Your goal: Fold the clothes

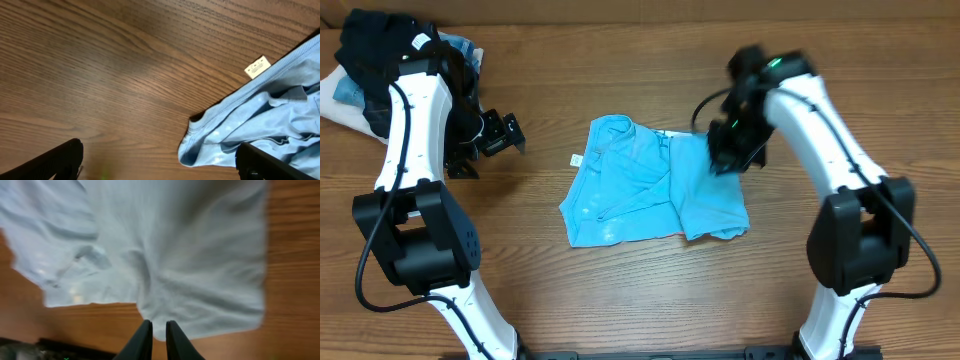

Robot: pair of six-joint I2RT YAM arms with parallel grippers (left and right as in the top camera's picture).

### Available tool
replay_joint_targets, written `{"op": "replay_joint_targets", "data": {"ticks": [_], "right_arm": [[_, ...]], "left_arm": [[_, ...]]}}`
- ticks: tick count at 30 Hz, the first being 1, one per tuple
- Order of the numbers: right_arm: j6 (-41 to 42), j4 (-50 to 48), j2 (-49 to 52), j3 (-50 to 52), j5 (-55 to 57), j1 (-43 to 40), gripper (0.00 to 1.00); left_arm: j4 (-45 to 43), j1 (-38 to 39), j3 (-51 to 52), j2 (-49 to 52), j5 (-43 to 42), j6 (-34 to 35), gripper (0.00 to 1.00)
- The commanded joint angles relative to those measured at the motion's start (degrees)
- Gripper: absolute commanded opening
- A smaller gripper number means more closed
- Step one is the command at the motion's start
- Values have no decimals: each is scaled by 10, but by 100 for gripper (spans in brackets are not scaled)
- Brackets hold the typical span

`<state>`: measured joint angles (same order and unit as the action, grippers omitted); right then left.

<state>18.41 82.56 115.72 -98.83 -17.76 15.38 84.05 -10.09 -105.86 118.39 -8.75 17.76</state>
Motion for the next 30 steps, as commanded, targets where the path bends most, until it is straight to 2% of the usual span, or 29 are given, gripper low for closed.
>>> {"op": "replay_joint_targets", "data": {"ticks": [1, 6, 11, 13, 22, 24, 26, 27, 30], "right_arm": [[7, -43, 1, 84, 14, 24, 15], [28, -125, 1, 208, -15, 31, 15], [33, -165, 1, 266, -43, 31, 10], [50, -166, 1, 266, -42, 31, 4], [71, -140, -67, 193, -29, 25, 6], [71, -123, -90, 167, -15, 18, 18], [69, -89, -114, 117, 2, 4, 69], [68, -76, -119, 100, 9, -3, 81], [67, -51, -123, 65, 19, -21, 96]], "left_arm": [[2, 5, -3, -6, 1, -10, 100], [3, 5, -3, -6, 1, -10, 100], [3, 5, -3, -6, 1, -10, 100], [3, 5, -3, -6, 1, -10, 100], [4, 5, -3, -6, -2, -11, 100], [6, 6, -2, -6, -15, -16, 100], [3, 14, 3, -6, -41, -43, 100], [-1, 17, 8, -6, -45, -47, 100], [-22, 34, 36, -6, -49, -48, 100]]}}
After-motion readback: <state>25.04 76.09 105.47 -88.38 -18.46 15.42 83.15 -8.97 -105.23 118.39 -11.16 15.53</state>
